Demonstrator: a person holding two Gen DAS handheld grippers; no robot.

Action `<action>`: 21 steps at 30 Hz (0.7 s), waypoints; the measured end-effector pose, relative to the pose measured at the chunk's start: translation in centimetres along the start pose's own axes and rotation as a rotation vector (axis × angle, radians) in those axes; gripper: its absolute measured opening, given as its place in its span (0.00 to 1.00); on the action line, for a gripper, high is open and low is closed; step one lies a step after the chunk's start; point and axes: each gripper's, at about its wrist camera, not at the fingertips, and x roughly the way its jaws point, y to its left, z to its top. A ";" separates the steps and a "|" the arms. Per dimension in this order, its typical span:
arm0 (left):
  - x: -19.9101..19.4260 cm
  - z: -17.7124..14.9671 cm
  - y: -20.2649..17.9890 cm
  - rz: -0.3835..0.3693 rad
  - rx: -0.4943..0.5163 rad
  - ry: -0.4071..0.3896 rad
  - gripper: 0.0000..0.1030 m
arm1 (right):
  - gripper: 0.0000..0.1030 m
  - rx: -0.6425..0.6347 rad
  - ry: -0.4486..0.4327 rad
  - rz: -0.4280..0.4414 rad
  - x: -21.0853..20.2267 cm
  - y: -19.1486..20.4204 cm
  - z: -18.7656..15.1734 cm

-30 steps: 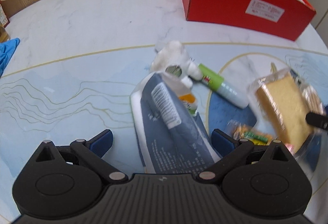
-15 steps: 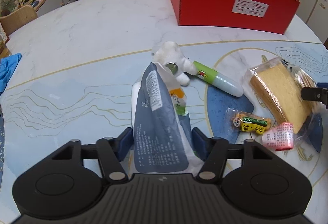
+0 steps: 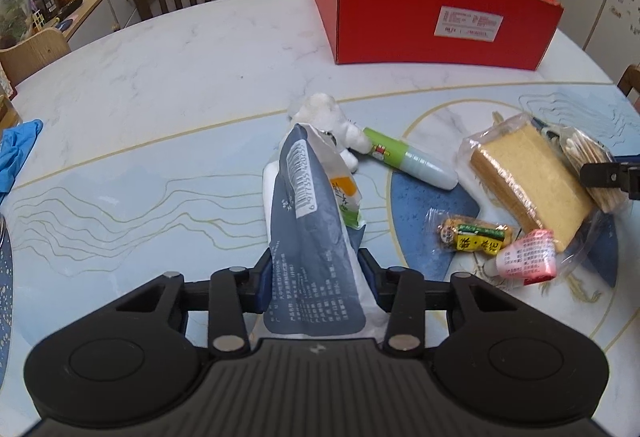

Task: Organize objects
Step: 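Grasp the blue-and-white bag with the left gripper while the right grasps the cotton-swab pack, then carry the bag and the swab pack over the red box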

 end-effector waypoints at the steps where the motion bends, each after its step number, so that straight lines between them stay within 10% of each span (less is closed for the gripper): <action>1: -0.2 0.0 0.0 -0.003 -0.001 -0.003 0.39 | 0.32 -0.002 -0.004 0.001 -0.3 0.1 0.0; 21: -5.0 6.8 -2.5 -0.144 0.010 -0.091 0.39 | 0.32 -0.078 -0.115 0.055 -6.3 0.3 5.9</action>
